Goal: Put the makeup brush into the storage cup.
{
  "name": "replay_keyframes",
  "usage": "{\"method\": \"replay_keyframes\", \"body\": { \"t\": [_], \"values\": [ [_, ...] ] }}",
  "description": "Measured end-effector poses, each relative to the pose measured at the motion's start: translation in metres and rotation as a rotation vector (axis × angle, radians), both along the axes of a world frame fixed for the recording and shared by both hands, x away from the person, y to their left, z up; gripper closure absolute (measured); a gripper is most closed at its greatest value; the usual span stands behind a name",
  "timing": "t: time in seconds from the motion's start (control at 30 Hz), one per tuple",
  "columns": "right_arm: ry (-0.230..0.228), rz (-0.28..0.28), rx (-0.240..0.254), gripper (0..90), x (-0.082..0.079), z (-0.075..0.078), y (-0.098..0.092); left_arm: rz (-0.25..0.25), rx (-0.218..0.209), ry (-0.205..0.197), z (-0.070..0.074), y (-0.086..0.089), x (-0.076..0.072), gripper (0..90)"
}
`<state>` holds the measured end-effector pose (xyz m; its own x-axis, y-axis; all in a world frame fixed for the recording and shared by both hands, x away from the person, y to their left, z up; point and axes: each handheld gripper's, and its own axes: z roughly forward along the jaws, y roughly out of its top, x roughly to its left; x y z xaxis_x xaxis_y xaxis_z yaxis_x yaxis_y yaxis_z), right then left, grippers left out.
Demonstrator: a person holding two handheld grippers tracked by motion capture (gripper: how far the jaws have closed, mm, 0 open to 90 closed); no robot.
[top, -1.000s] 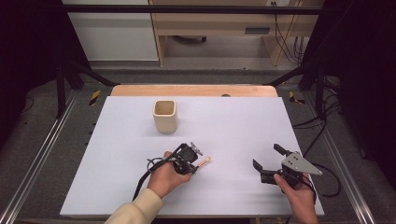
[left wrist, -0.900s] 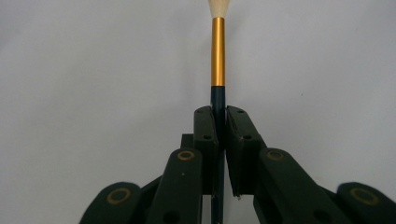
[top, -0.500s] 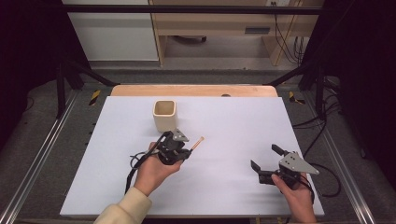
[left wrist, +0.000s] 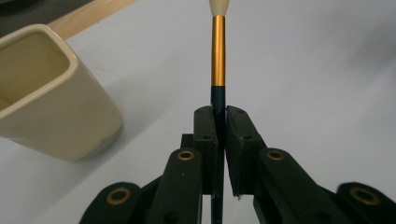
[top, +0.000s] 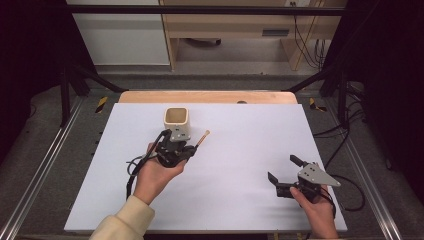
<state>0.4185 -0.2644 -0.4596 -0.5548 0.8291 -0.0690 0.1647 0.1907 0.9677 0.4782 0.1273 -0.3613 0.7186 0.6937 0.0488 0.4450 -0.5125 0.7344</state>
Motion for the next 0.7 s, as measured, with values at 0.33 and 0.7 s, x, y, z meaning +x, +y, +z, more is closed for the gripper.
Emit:
{"method": "replay_keyframes", "body": {
  "t": [0.33,0.7],
  "values": [
    [0.002,-0.001,0.007,2.7,0.000,0.000,0.000,0.045,-0.036,-0.065,0.014,0.009,0.006,82.8],
    [-0.002,0.004,0.021,2.9,0.000,0.000,0.000,0.068,-0.068,-0.138,0.027,0.017,0.020,82.8]
  ]
}}
